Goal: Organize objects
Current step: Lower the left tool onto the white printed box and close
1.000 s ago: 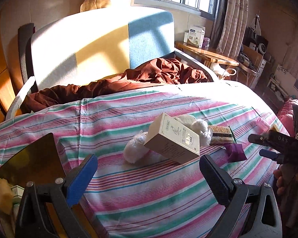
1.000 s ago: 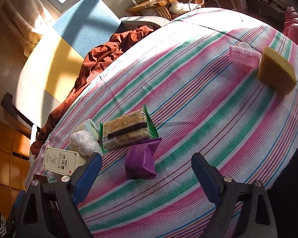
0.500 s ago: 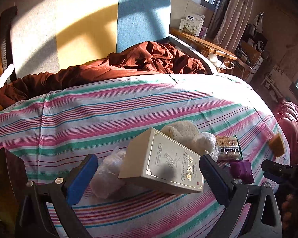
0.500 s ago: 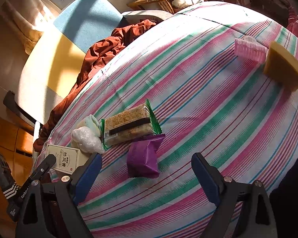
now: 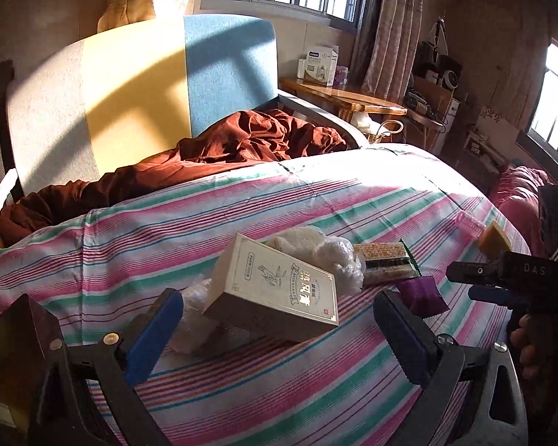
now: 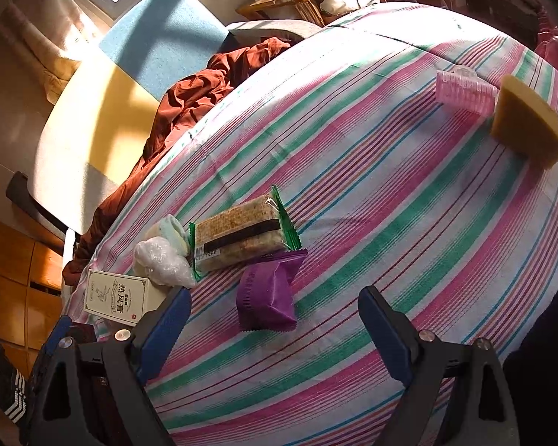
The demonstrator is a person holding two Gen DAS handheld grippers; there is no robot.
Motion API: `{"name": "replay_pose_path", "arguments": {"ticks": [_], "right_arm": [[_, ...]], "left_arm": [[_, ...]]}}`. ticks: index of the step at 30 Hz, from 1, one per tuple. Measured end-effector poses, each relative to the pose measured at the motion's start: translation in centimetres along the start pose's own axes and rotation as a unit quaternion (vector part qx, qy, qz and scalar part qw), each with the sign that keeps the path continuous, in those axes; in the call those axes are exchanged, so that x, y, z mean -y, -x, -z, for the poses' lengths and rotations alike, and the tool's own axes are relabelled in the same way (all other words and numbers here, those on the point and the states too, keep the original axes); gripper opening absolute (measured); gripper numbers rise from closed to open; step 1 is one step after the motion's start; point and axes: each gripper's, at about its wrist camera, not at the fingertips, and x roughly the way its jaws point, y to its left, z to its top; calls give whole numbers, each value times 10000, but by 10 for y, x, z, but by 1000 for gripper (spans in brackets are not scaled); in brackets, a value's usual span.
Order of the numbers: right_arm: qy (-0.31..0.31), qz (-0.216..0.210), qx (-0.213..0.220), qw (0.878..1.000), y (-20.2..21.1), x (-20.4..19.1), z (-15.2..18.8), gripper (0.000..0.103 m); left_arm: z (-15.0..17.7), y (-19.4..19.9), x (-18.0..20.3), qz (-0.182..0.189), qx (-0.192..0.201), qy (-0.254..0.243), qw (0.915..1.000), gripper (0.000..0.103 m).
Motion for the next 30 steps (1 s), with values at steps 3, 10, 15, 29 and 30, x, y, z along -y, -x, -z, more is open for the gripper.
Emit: {"name": "replay_pose_path", "arguments": {"ticks": [3, 10, 15, 29, 30], "right_arm": [[-7, 12, -50, 10000, -2, 1, 0, 93], [40, -4, -140, 9999, -5, -1, 0, 93], [9, -38, -145, 9999, -4, 0, 0, 93], [-86, -155, -68, 9998, 0, 3, 0, 93], [-99, -162, -69, 9998, 0, 3, -1, 93]], "left_arm": [[-10, -23, -7, -58, -173, 32, 9998, 103], [1, -34, 12, 771, -394, 49, 9962, 103], [35, -21, 34, 1347, -676, 63, 9886, 103], [26, -18, 45, 684, -718, -655, 9929, 103], [23, -25, 48, 629, -766, -757, 9922, 103]]}}
